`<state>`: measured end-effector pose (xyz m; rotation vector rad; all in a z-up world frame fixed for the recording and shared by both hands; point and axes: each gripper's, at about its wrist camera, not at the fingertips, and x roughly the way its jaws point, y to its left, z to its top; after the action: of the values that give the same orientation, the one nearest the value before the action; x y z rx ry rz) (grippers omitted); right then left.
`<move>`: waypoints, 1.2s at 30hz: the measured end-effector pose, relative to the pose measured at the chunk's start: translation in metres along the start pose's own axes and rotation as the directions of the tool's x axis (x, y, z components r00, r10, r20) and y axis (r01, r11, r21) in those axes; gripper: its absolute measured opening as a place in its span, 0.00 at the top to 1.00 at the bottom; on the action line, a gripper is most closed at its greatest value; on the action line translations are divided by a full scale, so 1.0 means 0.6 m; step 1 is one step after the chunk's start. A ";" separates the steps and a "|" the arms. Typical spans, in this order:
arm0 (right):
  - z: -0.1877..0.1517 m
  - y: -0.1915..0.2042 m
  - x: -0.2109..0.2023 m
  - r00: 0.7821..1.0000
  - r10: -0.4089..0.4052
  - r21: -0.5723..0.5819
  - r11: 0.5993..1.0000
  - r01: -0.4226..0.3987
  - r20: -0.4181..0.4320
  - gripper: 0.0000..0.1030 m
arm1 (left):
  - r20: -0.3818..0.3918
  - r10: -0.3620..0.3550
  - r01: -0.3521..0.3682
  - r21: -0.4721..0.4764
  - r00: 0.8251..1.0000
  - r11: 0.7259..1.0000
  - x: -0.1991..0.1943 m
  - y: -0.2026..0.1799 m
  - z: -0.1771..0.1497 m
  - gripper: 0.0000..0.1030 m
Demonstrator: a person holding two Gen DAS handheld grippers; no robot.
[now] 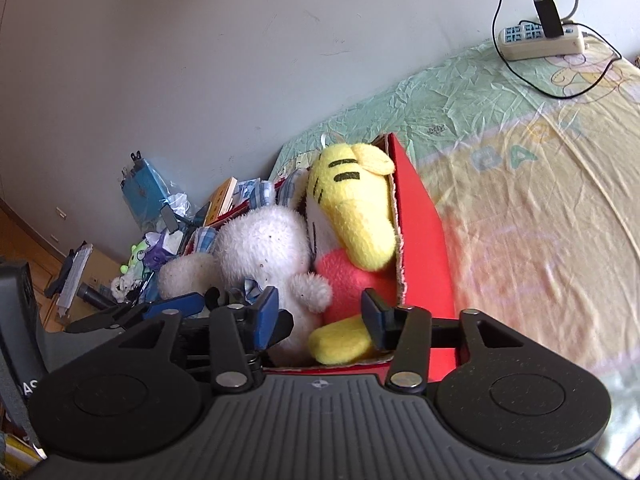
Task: Organize objects
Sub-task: 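Lower the pink bear into the box beside the tiger and release, then withdraw the right gripper up and away from the red box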
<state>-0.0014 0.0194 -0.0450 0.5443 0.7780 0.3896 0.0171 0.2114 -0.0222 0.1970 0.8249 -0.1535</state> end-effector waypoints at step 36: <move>-0.035 -0.110 -0.207 0.924 -0.374 -0.044 0.925 0.378 0.076 0.45 | -0.102 -0.031 0.033 0.019 0.994 0.999 -0.063 -0.265 -0.051 0.03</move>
<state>-0.0899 -0.0905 -0.0280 0.3402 0.7849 0.0364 -0.0636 0.0664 -0.0329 0.2125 0.9288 -0.1831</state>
